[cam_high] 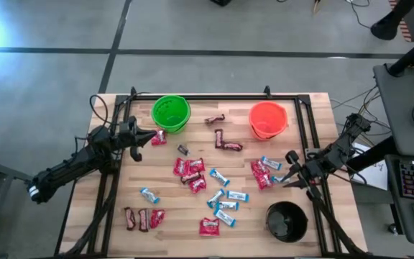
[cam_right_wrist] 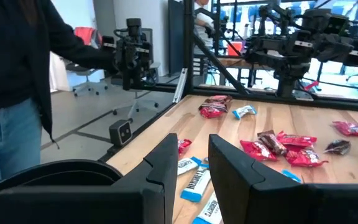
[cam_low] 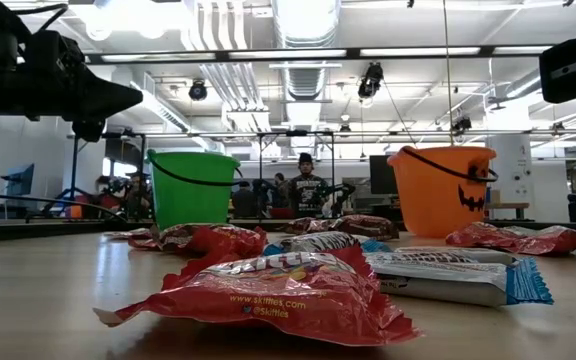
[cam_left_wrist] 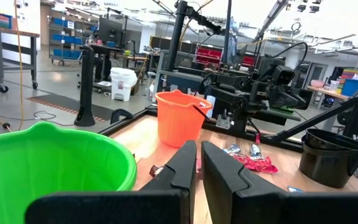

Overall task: Sort candy
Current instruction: Put the white candy into the green bucket

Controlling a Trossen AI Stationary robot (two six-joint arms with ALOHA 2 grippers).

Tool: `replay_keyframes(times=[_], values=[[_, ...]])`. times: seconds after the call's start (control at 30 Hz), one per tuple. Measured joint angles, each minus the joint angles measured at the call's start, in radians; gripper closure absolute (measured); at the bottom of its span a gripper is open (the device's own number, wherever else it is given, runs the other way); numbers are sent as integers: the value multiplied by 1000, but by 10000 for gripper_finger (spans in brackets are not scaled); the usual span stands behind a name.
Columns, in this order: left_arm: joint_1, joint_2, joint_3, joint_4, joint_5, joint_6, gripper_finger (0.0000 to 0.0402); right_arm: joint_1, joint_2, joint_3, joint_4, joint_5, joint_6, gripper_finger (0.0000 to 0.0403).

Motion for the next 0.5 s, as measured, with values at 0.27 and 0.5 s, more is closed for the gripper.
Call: replay_keyframes(times=[0.27,0.5], values=[[0,0,0,6,0,0,393,-1,0,0,0,41,-28,323],[0,0,0,23,0,-34,393,0,0,0,0,40,-83,323]])
